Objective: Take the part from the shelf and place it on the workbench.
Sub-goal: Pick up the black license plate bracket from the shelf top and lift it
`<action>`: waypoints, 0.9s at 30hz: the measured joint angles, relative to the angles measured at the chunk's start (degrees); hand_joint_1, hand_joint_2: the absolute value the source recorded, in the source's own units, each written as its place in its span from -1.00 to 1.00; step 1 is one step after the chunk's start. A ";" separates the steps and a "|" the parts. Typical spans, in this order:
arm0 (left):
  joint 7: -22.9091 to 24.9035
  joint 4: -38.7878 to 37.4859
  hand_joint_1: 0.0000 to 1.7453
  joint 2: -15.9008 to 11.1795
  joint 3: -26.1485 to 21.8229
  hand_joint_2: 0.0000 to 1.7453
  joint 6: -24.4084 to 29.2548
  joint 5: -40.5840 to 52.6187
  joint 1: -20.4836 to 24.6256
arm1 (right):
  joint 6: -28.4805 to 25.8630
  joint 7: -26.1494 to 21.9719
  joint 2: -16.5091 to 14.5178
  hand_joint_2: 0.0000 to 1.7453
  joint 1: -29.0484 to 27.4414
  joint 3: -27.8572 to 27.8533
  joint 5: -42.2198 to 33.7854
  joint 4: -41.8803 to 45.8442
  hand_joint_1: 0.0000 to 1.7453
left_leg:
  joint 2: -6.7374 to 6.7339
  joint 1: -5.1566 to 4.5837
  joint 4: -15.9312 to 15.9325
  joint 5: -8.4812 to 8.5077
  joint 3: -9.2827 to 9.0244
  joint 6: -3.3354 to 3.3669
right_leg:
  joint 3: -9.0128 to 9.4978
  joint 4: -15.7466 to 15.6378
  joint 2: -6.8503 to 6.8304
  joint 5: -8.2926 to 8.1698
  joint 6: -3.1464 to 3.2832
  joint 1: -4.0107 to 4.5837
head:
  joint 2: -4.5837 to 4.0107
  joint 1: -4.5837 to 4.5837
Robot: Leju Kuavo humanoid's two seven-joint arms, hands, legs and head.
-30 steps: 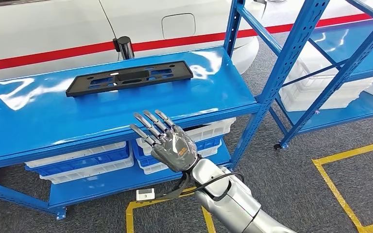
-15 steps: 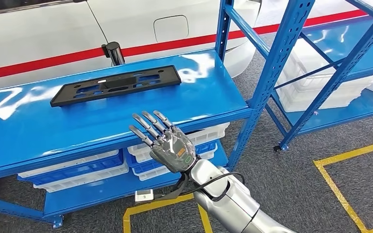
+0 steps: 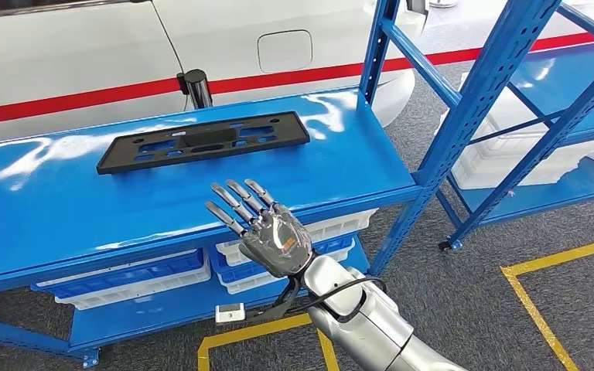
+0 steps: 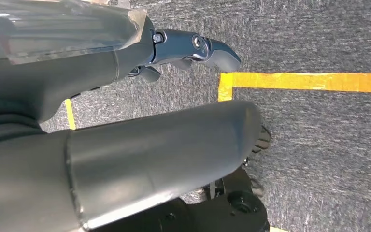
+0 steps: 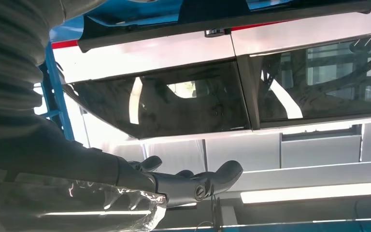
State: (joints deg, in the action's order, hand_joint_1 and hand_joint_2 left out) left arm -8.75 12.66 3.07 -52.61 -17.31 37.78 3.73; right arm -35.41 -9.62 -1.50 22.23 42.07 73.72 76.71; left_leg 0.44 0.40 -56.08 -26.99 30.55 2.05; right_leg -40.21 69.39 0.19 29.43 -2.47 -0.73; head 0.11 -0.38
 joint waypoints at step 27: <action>0.32 0.07 -1.00 -0.08 -1.32 -1.00 -0.02 -0.16 0.13 | 0.15 0.17 -0.81 1.00 0.94 0.94 -0.72 -0.08 -1.00 | -0.02 -0.10 -0.65 1.45 2.08 0.41 | 3.85 1.32 0.17 4.81 1.22 0.29 | 0.00 -0.08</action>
State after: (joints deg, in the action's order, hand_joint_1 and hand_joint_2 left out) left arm -8.43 12.72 2.98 -53.93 -17.33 37.62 3.86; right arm -35.26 -9.44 -2.31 23.18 43.01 73.00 76.64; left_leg 0.42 0.31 -56.73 -25.54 32.63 2.46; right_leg -36.35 70.71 0.36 34.23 -1.25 -0.45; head 0.11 -0.46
